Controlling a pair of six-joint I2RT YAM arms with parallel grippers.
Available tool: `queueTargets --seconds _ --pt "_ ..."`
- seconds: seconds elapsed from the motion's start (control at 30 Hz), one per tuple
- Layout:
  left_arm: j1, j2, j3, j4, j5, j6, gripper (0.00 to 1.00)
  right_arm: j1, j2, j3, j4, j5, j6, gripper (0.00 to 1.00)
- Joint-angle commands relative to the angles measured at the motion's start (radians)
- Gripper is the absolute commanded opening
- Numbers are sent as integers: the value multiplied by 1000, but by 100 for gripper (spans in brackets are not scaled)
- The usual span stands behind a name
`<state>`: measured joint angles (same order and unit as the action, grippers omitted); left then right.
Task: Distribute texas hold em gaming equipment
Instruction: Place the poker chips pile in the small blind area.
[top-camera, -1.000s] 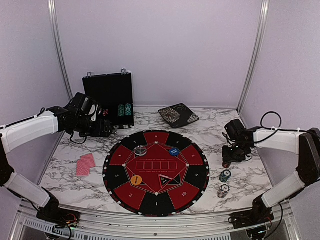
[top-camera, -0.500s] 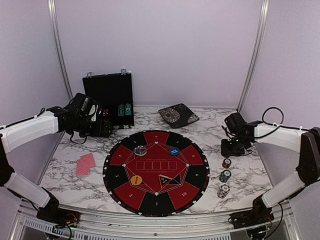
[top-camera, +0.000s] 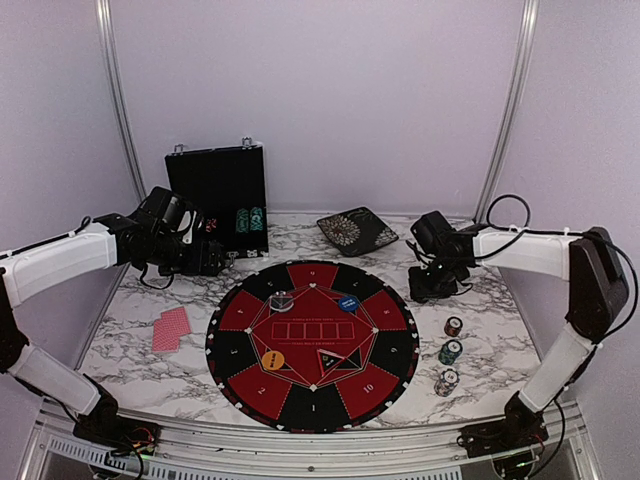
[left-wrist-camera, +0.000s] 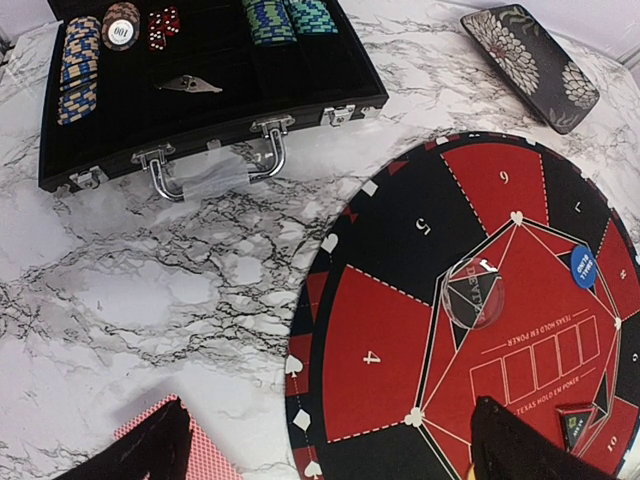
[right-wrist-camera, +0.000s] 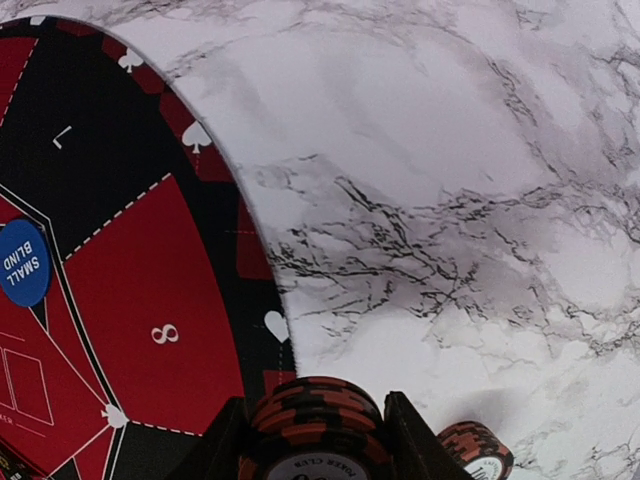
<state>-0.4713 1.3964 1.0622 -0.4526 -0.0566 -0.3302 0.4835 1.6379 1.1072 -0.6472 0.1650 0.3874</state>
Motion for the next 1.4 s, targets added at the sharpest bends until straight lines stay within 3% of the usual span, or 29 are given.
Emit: queueTargets --seconds 0.0,0.97,1.37 --pt "7 -10 -8 15 7 1 99 46 61 88 11 4 -17 26" --pt "36 0 -7 9 15 9 99 90 501 519 7 -62 -113 24" --pt "44 2 -7 9 35 8 99 95 547 528 3 -45 -111 24"
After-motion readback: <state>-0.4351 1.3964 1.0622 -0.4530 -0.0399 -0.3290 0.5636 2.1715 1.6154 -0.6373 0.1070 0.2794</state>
